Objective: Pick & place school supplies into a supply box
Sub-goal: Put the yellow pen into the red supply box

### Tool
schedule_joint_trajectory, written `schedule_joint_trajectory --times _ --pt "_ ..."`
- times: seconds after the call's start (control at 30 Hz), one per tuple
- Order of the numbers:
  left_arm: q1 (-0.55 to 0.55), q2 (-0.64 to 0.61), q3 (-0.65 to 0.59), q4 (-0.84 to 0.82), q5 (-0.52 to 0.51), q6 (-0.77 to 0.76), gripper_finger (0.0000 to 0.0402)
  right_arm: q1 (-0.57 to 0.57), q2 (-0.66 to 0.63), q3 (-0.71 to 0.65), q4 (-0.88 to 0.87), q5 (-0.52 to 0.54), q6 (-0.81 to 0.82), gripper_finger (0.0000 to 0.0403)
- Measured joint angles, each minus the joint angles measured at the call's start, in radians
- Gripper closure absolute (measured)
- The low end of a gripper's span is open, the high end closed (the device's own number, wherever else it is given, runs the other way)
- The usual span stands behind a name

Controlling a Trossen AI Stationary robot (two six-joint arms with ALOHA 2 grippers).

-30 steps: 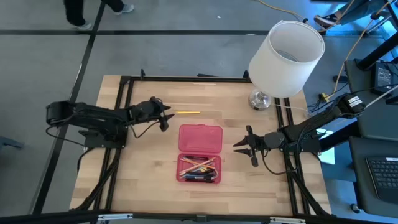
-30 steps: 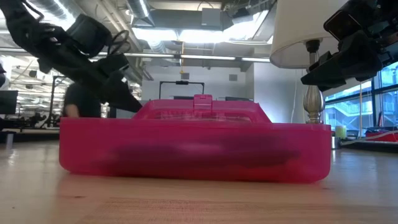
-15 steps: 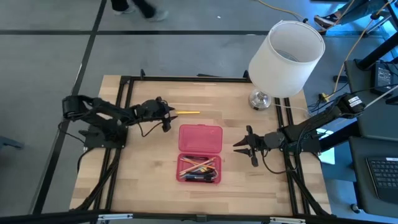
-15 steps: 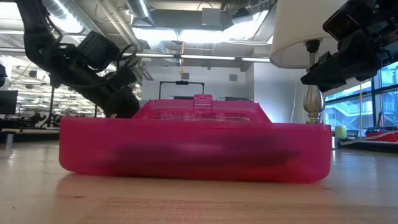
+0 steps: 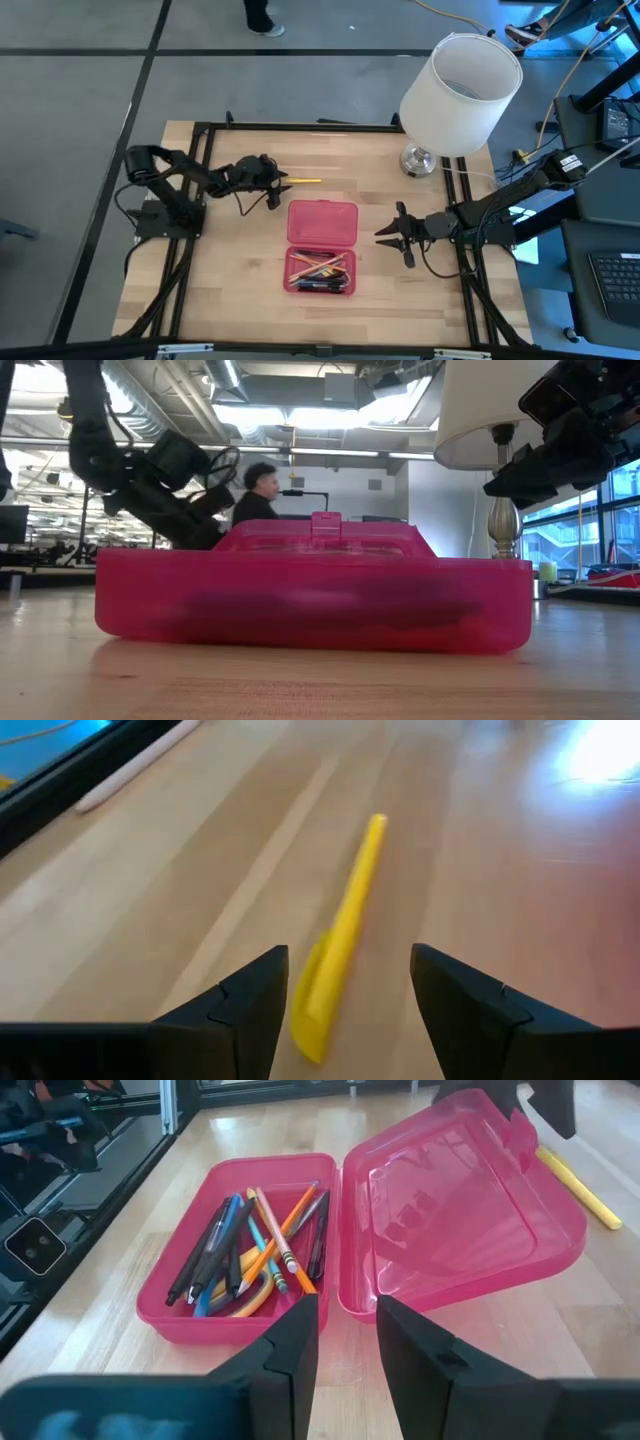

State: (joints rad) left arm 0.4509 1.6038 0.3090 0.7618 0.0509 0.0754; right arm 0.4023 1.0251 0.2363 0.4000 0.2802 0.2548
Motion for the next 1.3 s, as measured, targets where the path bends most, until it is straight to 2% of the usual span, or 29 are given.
schedule_joint_trajectory --times 0.1,0.3,0.57,1.3 --pt "0.017 0.049 0.034 0.0 0.002 0.015 0.0196 0.0 0.0 0.0 0.0 0.0 0.0 0.0295" --pt "0.044 0.165 0.085 0.008 0.097 0.017 0.0196 0.0 0.0 0.0 0.0 0.0 0.003 0.0295" --pt "0.048 0.242 0.1 0.033 0.101 0.014 0.0207 0.0 0.0 0.0 -0.002 0.0 0.003 0.0295" --pt "0.03 0.247 0.095 0.049 0.088 -0.058 0.035 0.0 0.0 0.0 -0.026 -0.001 0.002 0.0295"
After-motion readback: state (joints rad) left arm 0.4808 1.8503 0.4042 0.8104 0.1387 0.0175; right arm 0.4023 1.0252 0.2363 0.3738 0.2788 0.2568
